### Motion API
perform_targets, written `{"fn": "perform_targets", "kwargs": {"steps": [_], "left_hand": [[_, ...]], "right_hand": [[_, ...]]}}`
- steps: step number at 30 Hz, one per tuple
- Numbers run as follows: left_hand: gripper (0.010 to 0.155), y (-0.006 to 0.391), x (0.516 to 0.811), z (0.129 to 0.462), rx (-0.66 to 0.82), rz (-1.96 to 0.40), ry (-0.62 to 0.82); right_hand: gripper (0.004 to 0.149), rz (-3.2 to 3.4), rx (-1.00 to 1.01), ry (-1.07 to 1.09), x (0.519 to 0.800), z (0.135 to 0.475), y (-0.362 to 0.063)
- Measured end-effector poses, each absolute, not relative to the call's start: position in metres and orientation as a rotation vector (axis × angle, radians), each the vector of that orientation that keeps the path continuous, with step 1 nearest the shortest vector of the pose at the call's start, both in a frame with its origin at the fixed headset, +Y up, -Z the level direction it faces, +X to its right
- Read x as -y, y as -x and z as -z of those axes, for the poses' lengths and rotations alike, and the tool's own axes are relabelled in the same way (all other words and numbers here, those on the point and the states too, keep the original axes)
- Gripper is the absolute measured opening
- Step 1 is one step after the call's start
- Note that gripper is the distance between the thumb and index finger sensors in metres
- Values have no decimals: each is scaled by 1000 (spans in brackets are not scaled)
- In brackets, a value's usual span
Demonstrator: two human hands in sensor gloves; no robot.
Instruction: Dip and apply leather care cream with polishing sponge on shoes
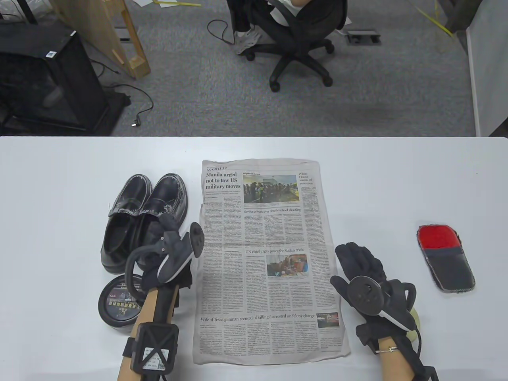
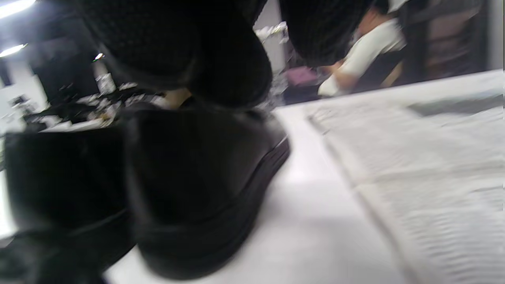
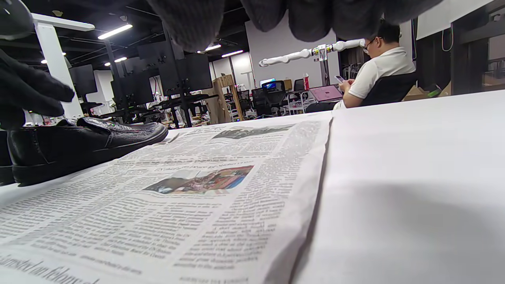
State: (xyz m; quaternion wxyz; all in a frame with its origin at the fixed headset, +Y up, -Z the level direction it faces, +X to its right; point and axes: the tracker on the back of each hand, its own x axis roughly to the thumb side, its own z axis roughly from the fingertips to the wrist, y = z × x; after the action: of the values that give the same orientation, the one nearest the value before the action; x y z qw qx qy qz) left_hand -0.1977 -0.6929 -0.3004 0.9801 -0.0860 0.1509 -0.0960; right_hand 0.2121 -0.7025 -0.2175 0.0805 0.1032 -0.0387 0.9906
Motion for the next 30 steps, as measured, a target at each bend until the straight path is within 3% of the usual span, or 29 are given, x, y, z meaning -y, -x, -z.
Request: {"fn": "perform_targets", "kwargs": {"steps": [4, 7, 10, 17, 23, 30], "left_hand": [[78, 213, 720, 314, -390, 125, 299], [70, 208, 720, 321, -416, 285, 264], [46, 209, 720, 325, -460, 331, 201], [41, 220, 691, 304, -414, 286, 7], [41, 208, 666, 269, -193, 106, -270], [41, 148, 682, 261, 149, 49, -254]], "right_hand": [[72, -2969, 119, -303, 702, 217, -212], [73, -2961, 112, -297, 702, 218, -212], [73, -2966, 107, -285, 703, 219, -214], [71, -2939, 103, -258, 702, 220, -219], [71, -2938, 121, -249, 701, 220, -221], [71, -2934, 106, -210, 703, 222, -229]]}}
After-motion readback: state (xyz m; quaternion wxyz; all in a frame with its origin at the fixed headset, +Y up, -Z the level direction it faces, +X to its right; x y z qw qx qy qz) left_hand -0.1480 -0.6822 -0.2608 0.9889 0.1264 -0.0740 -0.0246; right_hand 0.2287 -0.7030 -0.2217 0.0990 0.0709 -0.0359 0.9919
